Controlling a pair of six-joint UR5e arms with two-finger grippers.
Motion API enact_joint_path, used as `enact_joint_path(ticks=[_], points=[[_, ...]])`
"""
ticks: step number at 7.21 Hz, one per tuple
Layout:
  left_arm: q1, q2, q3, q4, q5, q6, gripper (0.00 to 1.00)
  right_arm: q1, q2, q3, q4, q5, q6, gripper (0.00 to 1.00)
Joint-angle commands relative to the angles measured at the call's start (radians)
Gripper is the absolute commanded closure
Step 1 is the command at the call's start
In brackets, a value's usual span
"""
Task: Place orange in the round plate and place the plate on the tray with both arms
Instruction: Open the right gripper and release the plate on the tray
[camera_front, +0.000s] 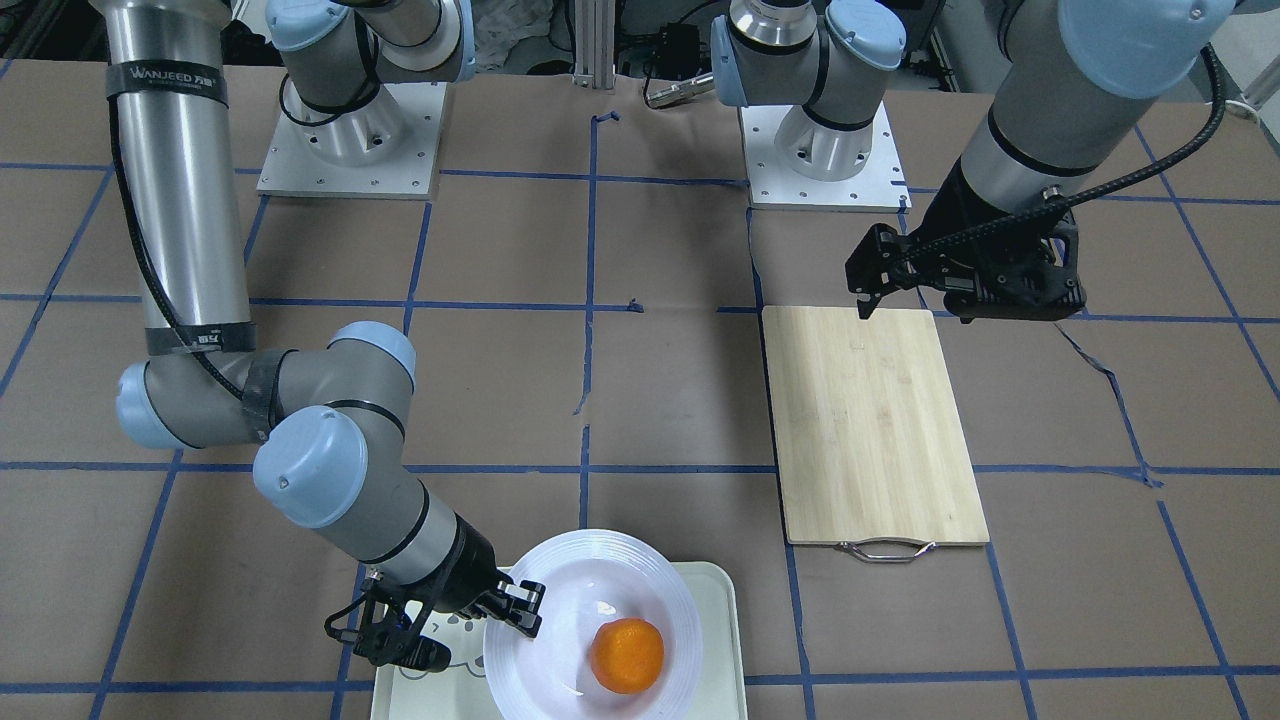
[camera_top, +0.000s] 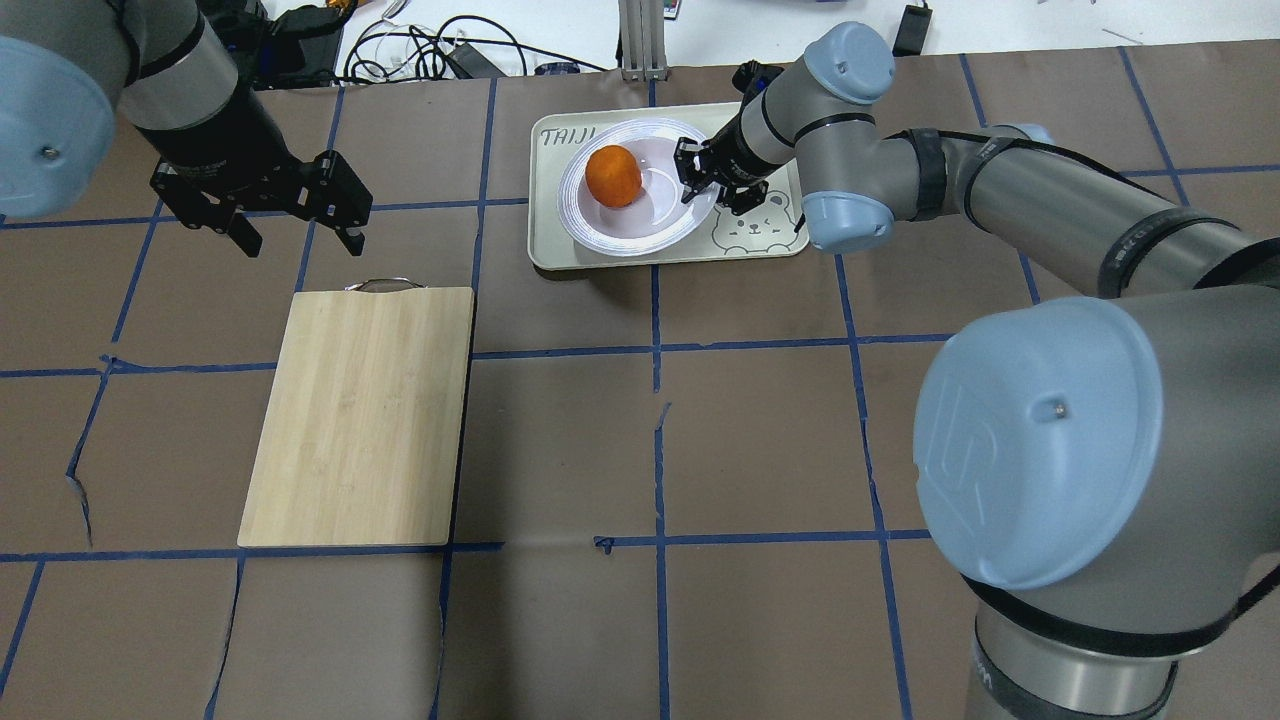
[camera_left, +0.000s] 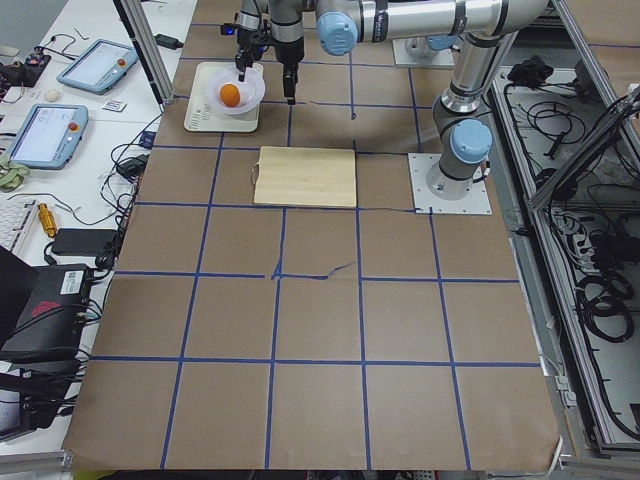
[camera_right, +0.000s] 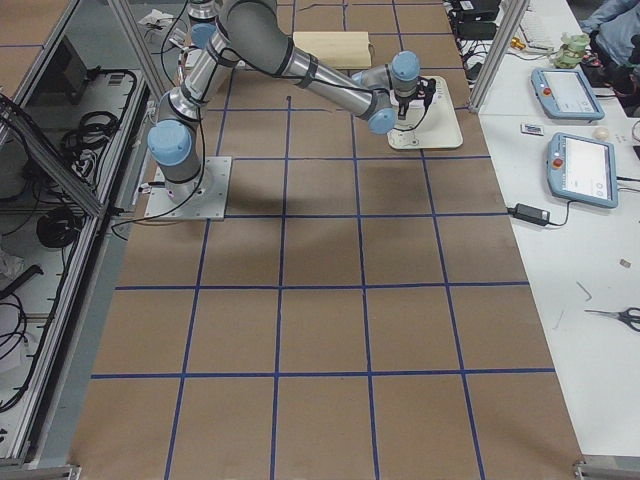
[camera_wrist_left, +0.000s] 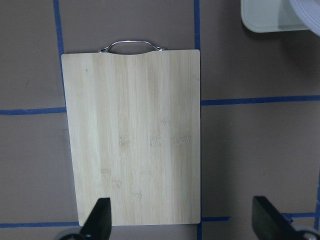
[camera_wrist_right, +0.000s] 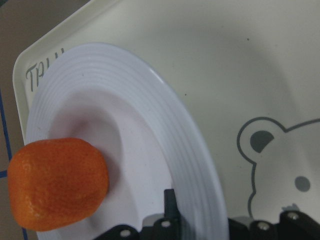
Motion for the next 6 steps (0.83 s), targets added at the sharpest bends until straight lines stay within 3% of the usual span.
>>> enact_joint_path(ticks=[1, 2, 3, 4, 6], points=[[-0.001, 0.002, 0.001, 0.001, 0.001, 0.0, 0.0, -0.003, 0.014, -0.006, 0.0, -0.004, 0.005, 0.79], [0.002, 0.002, 0.001, 0.002, 0.0, 0.0, 0.0, -0.003, 0.012, -0.01, -0.001, -0.021, 0.008, 0.22], [0.001, 0.002, -0.001, -0.002, 0.001, 0.002, 0.0, -0.006, 0.009, -0.022, -0.001, -0.056, 0.025, 0.0], [0.001, 0.004, 0.001, -0.001, 0.001, 0.0, 0.0, -0.018, 0.006, -0.057, 0.0, -0.129, 0.001, 0.0], [0.005, 0.004, 0.001, 0.001, 0.001, 0.002, 0.0, -0.032, 0.001, -0.157, 0.124, -0.219, -0.161, 0.0]])
